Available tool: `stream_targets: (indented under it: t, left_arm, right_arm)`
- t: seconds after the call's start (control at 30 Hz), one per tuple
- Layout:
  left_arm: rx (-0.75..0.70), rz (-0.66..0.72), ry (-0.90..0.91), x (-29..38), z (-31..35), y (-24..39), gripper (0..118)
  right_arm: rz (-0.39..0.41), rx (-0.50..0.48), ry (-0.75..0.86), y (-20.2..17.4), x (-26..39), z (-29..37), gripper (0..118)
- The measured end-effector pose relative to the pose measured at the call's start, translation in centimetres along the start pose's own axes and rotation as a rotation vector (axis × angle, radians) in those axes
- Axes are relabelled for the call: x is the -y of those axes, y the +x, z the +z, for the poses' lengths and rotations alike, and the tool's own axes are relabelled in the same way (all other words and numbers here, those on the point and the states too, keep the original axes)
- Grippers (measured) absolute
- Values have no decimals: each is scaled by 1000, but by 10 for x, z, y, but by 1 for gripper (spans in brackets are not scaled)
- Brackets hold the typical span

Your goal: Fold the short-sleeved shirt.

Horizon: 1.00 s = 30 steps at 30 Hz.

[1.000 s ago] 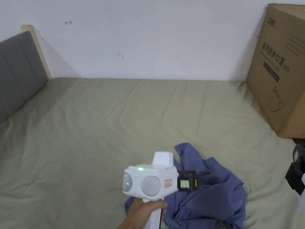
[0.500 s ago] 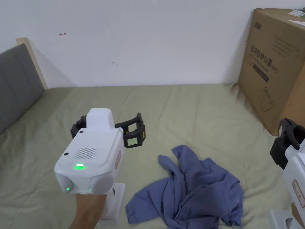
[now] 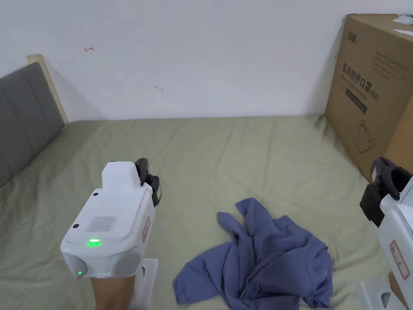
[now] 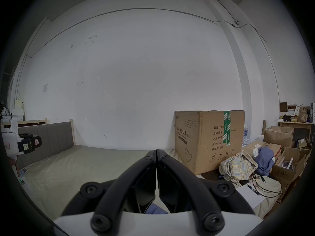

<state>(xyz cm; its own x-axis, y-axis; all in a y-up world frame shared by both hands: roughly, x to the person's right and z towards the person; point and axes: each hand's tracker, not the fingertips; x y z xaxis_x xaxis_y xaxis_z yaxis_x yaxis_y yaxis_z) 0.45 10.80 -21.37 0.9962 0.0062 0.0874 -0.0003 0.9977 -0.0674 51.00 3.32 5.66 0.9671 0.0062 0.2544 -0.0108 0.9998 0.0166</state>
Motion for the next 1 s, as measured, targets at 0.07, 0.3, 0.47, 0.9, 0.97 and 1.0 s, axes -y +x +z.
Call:
stream_targets:
  t: [0.07, 0.3, 0.47, 0.9, 0.97, 1.0]
  left_arm:
    - [17, -6, -96, 3, -11, 0, 0]
    - [67, 150, -573, 76, -66, -12, 0]
    - [40, 221, -803, 153, -85, -10, 0]
    - [-37, 45, -1077, 250, -117, 33, 84]
    - [-37, 14, -1053, 250, -115, 39, 76]
    - [-37, -19, -1031, 247, -112, 42, 65]
  right_arm:
    - [0, 1, -5, 1, 1, 0, 0]
    - [-1, 2, -31, 2, 10, 2, 0]
    - [-14, 4, -71, 2, 18, 3, 0]
    - [-10, 39, -176, 22, 44, -13, 0]
    - [-4, 43, -190, 23, 45, -15, 0]
    - [0, 44, -197, 25, 45, -17, 0]
